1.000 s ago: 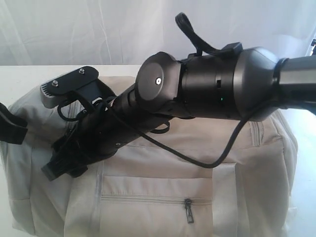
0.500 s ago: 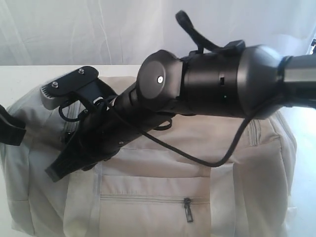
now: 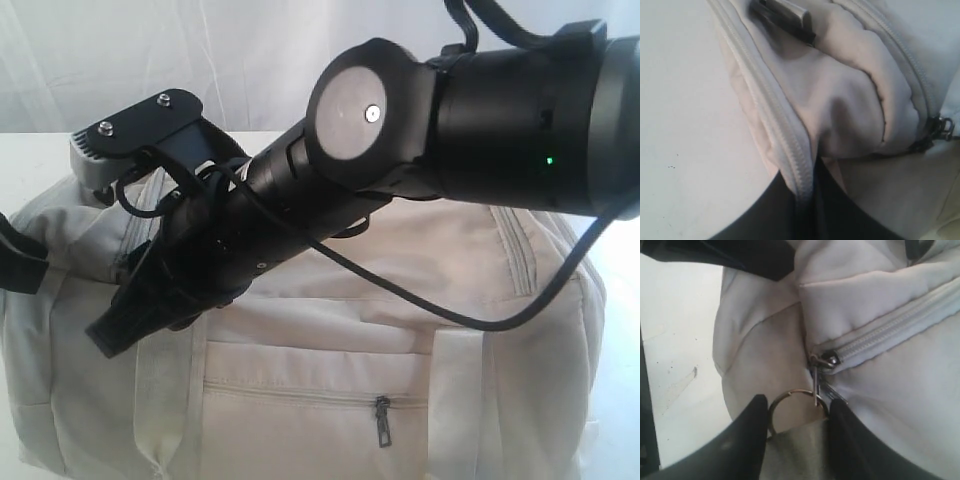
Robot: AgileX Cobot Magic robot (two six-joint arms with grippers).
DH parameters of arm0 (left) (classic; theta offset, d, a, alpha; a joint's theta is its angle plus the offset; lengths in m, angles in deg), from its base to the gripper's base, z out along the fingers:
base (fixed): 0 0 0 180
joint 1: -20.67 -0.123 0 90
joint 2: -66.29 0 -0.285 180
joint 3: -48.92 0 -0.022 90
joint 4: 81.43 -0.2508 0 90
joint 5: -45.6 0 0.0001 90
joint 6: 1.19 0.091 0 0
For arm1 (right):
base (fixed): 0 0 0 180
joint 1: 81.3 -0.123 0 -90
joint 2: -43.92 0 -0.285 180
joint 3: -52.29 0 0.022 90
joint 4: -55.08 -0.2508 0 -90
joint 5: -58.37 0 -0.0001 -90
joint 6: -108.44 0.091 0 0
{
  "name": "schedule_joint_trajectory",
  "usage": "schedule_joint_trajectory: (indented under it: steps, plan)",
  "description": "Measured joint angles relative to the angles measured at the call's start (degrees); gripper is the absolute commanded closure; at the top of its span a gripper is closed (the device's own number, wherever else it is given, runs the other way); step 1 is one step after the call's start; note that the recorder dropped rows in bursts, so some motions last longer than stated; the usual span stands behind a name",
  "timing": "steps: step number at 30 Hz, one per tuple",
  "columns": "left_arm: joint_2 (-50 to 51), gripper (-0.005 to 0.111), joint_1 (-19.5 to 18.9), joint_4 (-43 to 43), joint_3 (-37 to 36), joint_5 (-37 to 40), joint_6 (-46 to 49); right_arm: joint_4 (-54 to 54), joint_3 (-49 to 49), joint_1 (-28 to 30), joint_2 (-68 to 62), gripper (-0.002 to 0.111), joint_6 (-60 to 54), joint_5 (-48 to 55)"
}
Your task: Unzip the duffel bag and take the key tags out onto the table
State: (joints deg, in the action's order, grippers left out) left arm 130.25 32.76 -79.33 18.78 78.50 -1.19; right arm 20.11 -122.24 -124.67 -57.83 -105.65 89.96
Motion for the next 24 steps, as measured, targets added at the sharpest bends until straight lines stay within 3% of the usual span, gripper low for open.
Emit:
schedule_joint_trajectory:
  steps: [4,9,12,17,24]
  plan:
    - [0.0,0.107,0.0,0.0,0.0,0.5,0.0,-0.3,-0.1,0.0,0.1,0.06,0.0,-2.6]
    - [0.0,0.107,0.0,0.0,0.0,0.8,0.0,-0.7,-0.2,0.0,0.9,0.059,0.0,-8.0]
    - [0.0,0.107,0.0,0.0,0.0,0.8,0.0,-0.8,-0.2,0.0,0.9,0.058,0.5,-8.1]
    - [0.0,0.107,0.0,0.0,0.0,0.8,0.0,-0.9,-0.2,0.0,-0.4,0.047,1.8,-3.8]
    - [0.0,0.107,0.0,0.0,0.0,0.8,0.0,-1.0,-0.2,0.0,-4.5,0.048,3.2,-2.6]
